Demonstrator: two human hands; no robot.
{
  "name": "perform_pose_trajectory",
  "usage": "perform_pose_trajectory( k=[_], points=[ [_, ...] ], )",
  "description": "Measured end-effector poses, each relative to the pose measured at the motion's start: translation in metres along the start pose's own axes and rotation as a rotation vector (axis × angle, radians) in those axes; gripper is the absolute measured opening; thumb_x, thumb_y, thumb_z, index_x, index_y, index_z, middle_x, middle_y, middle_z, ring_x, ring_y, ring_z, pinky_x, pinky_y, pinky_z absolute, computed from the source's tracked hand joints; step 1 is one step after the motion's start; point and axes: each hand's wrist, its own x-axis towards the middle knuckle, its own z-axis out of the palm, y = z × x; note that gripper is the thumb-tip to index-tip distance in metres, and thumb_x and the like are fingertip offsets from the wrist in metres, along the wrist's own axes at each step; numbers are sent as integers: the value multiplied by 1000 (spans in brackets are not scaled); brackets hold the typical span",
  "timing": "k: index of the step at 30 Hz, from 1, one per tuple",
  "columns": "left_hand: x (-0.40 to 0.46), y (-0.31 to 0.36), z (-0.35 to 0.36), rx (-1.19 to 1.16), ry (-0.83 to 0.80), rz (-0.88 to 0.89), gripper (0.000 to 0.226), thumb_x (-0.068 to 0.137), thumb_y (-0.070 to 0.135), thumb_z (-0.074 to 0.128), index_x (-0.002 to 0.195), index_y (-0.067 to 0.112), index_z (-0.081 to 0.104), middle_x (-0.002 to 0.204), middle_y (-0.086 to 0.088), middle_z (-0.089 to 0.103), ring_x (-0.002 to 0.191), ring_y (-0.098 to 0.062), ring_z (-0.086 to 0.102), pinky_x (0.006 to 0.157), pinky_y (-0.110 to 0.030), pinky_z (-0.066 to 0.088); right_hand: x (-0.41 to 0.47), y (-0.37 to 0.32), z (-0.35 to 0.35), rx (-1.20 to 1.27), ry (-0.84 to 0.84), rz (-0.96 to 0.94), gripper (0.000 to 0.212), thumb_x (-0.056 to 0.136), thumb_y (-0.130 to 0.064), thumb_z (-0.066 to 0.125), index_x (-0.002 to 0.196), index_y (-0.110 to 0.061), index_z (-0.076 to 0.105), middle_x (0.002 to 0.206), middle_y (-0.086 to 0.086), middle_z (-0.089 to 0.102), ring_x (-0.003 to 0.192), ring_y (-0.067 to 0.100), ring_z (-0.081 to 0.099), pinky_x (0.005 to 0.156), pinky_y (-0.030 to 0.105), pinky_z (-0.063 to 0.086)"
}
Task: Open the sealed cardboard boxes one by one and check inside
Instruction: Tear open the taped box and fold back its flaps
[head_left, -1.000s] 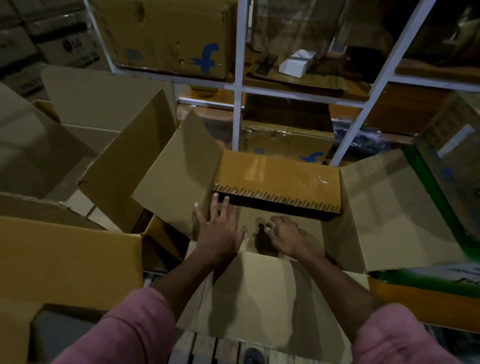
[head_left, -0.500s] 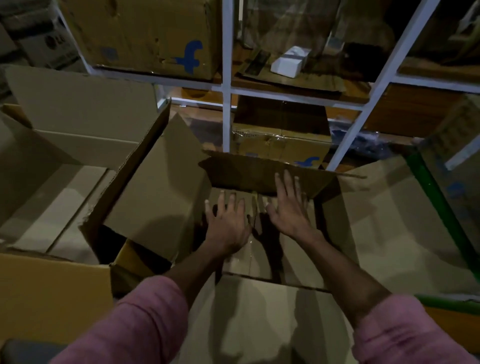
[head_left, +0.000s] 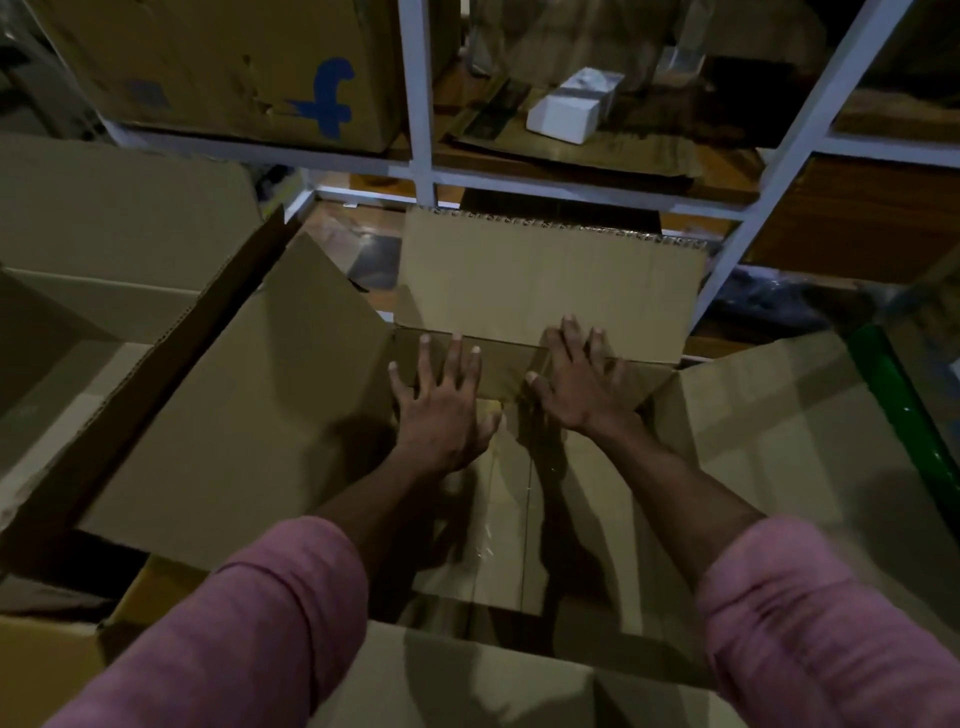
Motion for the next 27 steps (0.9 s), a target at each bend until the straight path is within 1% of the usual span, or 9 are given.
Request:
perform_pose_trajectory(
  k=[3, 6, 10, 13, 17, 20, 23, 25, 27],
  points=[
    [1, 2, 1, -4, 13, -2, 91, 94, 71, 30, 161, 24, -8, 167, -3, -26, 150, -43, -24, 112, -79, 1, 7, 5, 5, -4, 1, -7, 78, 102, -59, 38, 163, -26, 2, 169, -3, -21, 153, 40, -20, 117, 69, -5],
    [0, 4, 0, -3, 27, -3, 91, 95, 71, 31, 161, 24, -9, 167, -6, -26, 151, -43, -23, 112, -79, 0, 2, 3, 5, 18, 43, -16, 77, 101, -57, 41, 163, -26, 5, 170, -1, -15, 154, 39, -18, 117, 68, -4],
    [-13, 8, -7, -34, 66, -3, 92, 95, 71, 34, 161, 23, -10, 167, -9, -25, 152, -42, -20, 113, -77, 0, -27, -3, 5, 105, 80, 13, 75, 103, -54, 42, 163, -24, 8, 172, 1, -6, 155, 35, -14, 121, 64, -4],
    [-35, 9, -11, -95, 92, -7, 90, 97, 69, 36, 160, 24, -10, 167, -9, -25, 153, -40, -20, 115, -73, -3, -62, -9, 5, 162, 120, 17, 73, 103, -53, 42, 163, -22, 12, 172, 3, 0, 157, 33, -7, 122, 62, 1],
    [-82, 9, -10, -136, 101, -24, 85, 98, 66, 34, 161, 25, -5, 169, -8, -17, 154, -36, -17, 118, -71, 2, -121, -13, 9, 192, 121, 55, 70, 104, -55, 38, 161, -22, 17, 171, 2, 4, 157, 30, 0, 123, 58, 5],
    [-131, 6, -5, -130, 84, -23, 83, 99, 66, 30, 162, 25, -4, 169, -7, -18, 154, -34, -20, 121, -66, -1, -172, -14, 21, 208, 147, 83, 71, 103, -59, 35, 160, -22, 20, 170, 5, 9, 156, 30, 7, 124, 58, 10],
    [-186, -4, 7, -135, 108, -22, 82, 99, 68, 31, 163, 26, 1, 169, -6, -17, 153, -32, -22, 121, -61, -6, -230, -15, 34, 178, 190, 143, 67, 102, -59, 37, 159, -26, 22, 170, 2, 12, 156, 27, 12, 122, 58, 9],
    [-219, -12, 15, -139, 105, -41, 82, 99, 67, 34, 163, 24, 8, 170, -7, -12, 154, -32, -20, 121, -61, -4, -266, -15, 44, 142, 238, 162, 64, 102, -59, 38, 157, -28, 27, 169, 1, 17, 154, 27, 17, 122, 59, 8],
    [-247, -19, 21, -160, 70, -77, 80, 99, 67, 34, 163, 24, 12, 170, -7, -11, 154, -32, -18, 121, -61, -1, -297, -12, 54, 126, 263, 185, 64, 101, -61, 35, 156, -28, 31, 168, 2, 20, 153, 27, 19, 122, 59, 7]
  ],
)
